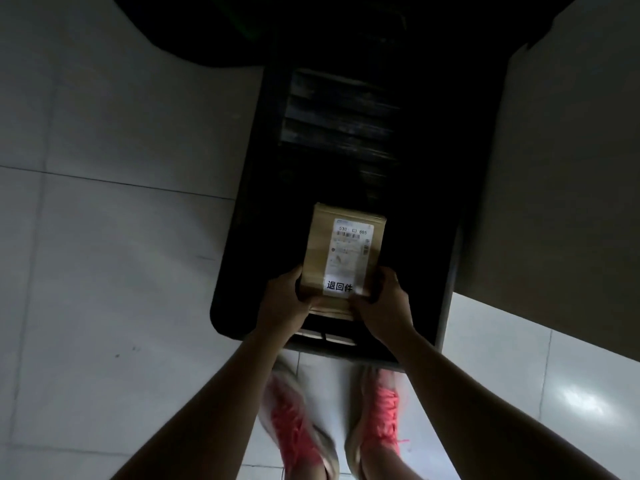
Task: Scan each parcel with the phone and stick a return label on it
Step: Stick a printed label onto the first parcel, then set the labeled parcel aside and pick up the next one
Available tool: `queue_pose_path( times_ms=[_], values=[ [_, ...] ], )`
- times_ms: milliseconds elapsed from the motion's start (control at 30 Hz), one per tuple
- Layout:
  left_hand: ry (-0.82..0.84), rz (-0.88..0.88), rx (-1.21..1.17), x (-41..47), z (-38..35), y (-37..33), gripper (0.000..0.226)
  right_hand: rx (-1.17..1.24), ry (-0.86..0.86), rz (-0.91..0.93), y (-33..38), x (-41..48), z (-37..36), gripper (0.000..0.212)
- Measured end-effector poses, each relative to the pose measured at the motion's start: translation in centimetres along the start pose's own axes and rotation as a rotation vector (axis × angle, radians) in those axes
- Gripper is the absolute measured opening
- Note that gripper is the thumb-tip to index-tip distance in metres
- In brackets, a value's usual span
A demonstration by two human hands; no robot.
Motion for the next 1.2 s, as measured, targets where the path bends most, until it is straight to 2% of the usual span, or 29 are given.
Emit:
queue_pose_path(
  times_ms=[133, 267, 333, 500, 700, 800, 900, 1067, 1200],
  values=[
    [0.025, 0.018, 0.357, -3.5, 1.7, -3.3, 0.072, -0.132, -0.053, -0.022, 2.9, -2.7, 2.5, 0.076],
    [-0.097, -0.08, 0.631, -10.0, 7.4, -10.1, 0.07, -0.327, -0.06, 0.094, 9.5, -9.1, 7.3, 0.055],
    [-0.159, -0.143, 0.711, -14.0, 11.0, -14.2, 0.068, -0.438, -0.048, 0.124, 13.4, -12.9, 10.0, 0.046],
    [-0.262, -0.267, 0.905, -25.8, 19.8, -24.9, 0.069, -0.607, -0.138, 0.287, 23.3, -24.8, 17.4, 0.053],
    [-0.458, -0.344, 1.008, -40.9, 27.0, -36.6, 0.065, -0.637, -0.306, 0.415, 30.4, -41.6, 26.5, 0.054],
    [-0.507, -0.43, 1.068, -47.8, 28.0, -41.3, 0.065, -0.641, -0.424, 0.435, 31.4, -50.1, 30.4, 0.05],
    [-0.528, -0.491, 1.094, -54.6, 27.4, -45.5, 0.067, -0.618, -0.54, 0.446, 30.9, -57.9, 33.9, 0.034],
    [-0.553, -0.678, 1.103, -64.1, 23.5, -52.1, 0.063, -0.576, -0.634, 0.421, 27.5, -68.3, 40.5, 0.048],
    [-0.559, -0.723, 1.132, -68.8, 17.2, -56.5, 0.066, -0.505, -0.692, 0.363, 22.1, -73.3, 46.4, 0.044]
  ],
)
Point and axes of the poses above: each hand's wrist, its own x-axis towards the middle knuckle, its own z-axis out of the back of the hand, y = z × x, the point moved 1 cm from there along x, towards the middle knuckle, and after that the axes turned 6 degrees about y, right-handed, at the moved point
